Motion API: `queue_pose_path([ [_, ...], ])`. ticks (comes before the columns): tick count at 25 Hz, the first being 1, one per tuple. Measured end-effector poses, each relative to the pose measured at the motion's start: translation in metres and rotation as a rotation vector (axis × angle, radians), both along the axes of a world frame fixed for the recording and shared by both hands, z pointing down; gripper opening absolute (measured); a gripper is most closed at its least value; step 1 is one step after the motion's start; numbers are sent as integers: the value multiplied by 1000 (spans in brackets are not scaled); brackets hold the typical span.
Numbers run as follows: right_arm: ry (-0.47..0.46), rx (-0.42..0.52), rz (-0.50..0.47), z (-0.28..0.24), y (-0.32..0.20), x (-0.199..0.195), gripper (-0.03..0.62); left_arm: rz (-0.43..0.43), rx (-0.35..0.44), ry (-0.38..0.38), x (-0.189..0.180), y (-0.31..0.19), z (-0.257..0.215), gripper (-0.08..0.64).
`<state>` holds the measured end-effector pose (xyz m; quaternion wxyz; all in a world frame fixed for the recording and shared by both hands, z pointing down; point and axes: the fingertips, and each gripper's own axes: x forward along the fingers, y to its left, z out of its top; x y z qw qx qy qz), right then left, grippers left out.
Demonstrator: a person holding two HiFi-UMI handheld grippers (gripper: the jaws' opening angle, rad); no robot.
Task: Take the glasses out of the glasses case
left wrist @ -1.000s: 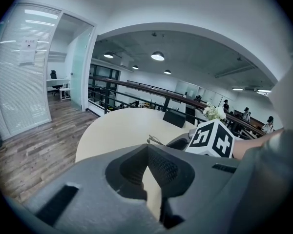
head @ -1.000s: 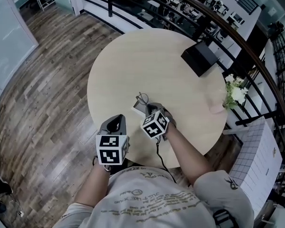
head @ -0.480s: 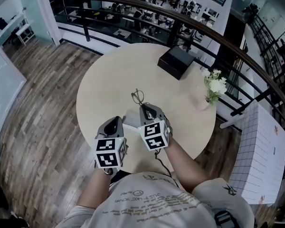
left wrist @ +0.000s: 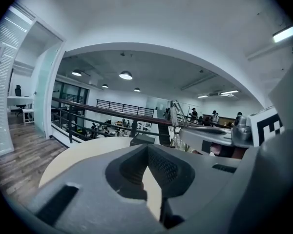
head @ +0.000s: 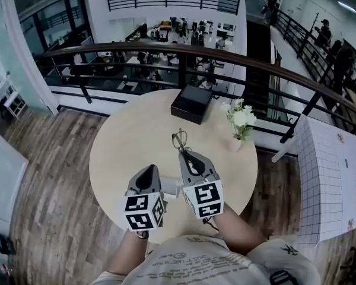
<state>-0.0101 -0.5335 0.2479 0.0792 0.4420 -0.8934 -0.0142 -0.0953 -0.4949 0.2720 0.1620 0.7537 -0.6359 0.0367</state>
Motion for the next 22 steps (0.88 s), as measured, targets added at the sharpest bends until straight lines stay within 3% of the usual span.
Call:
queue_pose_path([
  [4, -85, -33, 42, -2, 5, 27, 25, 58, -5, -17, 21, -4, 3, 6],
  [10, -85, -44, 98, 4, 7, 44, 25, 116, -7, -29, 36, -9, 5, 6],
  [22, -133, -89, 106, 10, 3, 47, 25, 119, -24, -21, 31, -6, 13, 6],
])
